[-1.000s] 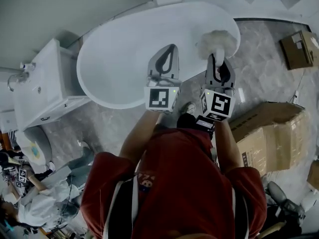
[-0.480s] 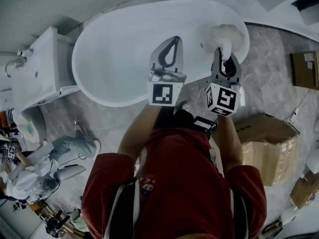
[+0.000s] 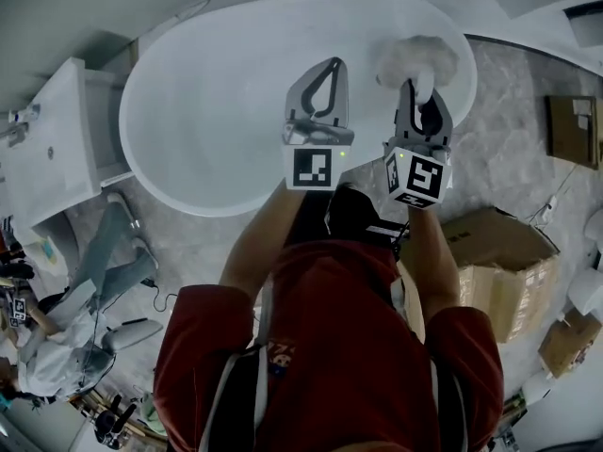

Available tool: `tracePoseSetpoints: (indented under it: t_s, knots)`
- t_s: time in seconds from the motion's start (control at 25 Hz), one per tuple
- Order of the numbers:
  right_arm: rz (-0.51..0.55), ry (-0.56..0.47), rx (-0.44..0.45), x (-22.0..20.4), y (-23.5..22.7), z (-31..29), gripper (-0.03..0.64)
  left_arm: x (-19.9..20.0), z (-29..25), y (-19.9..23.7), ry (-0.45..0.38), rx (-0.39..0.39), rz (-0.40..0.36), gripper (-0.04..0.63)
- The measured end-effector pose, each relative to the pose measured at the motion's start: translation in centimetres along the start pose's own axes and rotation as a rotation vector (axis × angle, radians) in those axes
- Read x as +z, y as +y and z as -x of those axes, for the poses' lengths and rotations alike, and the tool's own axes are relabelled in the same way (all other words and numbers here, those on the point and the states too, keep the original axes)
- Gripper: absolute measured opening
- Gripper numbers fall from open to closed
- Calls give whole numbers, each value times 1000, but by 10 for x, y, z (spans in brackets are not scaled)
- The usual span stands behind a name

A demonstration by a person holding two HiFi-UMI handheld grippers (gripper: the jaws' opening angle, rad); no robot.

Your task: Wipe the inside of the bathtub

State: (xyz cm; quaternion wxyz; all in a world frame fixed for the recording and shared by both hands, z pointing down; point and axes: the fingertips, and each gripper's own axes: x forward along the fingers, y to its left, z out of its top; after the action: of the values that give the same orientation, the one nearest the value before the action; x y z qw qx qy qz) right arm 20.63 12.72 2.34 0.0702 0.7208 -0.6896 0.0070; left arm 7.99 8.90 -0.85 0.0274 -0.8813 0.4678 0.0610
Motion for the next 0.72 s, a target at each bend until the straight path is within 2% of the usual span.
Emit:
tracePoseSetpoints:
  t_s: [0.28, 0.52, 0.72]
  knots:
    - [-13, 45, 15, -49, -20, -31, 94, -38, -30, -10, 7, 18, 38, 15]
    - [-63, 66, 30, -106, -42, -84, 94, -100, -70, -12, 70, 34, 29, 16]
    - [-71, 123, 43, -176, -80, -134, 94, -157, -118, -22, 101, 80, 34, 15]
